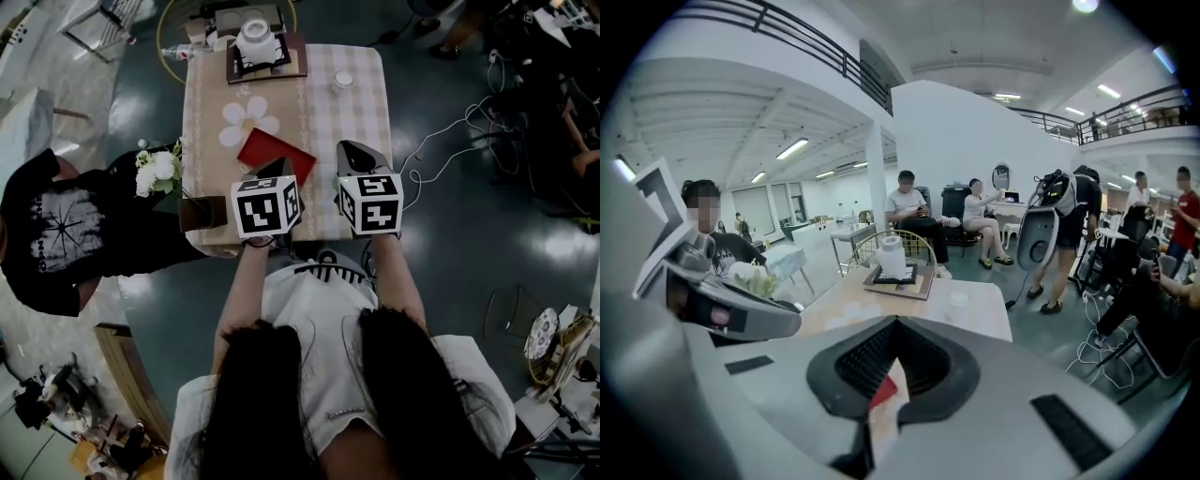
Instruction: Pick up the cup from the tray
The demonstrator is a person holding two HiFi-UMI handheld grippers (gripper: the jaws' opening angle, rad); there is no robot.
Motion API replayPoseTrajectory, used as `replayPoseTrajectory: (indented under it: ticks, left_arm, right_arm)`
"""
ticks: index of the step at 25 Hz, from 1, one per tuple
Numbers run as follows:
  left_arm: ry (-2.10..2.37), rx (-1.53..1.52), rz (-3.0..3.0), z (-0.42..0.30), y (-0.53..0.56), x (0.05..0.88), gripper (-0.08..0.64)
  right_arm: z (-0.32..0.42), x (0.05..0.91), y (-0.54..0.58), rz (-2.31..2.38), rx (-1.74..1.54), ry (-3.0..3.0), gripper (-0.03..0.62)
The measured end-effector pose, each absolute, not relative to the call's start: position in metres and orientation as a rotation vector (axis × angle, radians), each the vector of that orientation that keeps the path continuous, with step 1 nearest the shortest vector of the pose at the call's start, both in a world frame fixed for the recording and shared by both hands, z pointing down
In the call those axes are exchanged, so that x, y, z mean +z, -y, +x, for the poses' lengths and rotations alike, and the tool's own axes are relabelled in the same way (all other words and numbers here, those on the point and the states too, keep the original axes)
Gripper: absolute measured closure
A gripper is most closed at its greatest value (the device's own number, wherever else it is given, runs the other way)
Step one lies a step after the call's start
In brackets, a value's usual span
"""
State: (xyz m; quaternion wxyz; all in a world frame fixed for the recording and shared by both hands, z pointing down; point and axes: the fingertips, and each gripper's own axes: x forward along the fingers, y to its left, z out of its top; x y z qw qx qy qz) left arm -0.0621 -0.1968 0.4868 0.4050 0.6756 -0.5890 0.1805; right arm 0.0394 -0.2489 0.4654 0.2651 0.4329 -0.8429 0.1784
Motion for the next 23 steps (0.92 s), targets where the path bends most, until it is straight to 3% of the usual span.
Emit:
replayPoseTrajectory:
  ticks: [23]
  left_arm:
    - [1.558, 0.477, 1.718, -0.079, 0.186, 0.476, 0.552]
  right_arm:
    - [0.023, 0.461, 0.235, 1.076, 0.445, 2.321, 0.583]
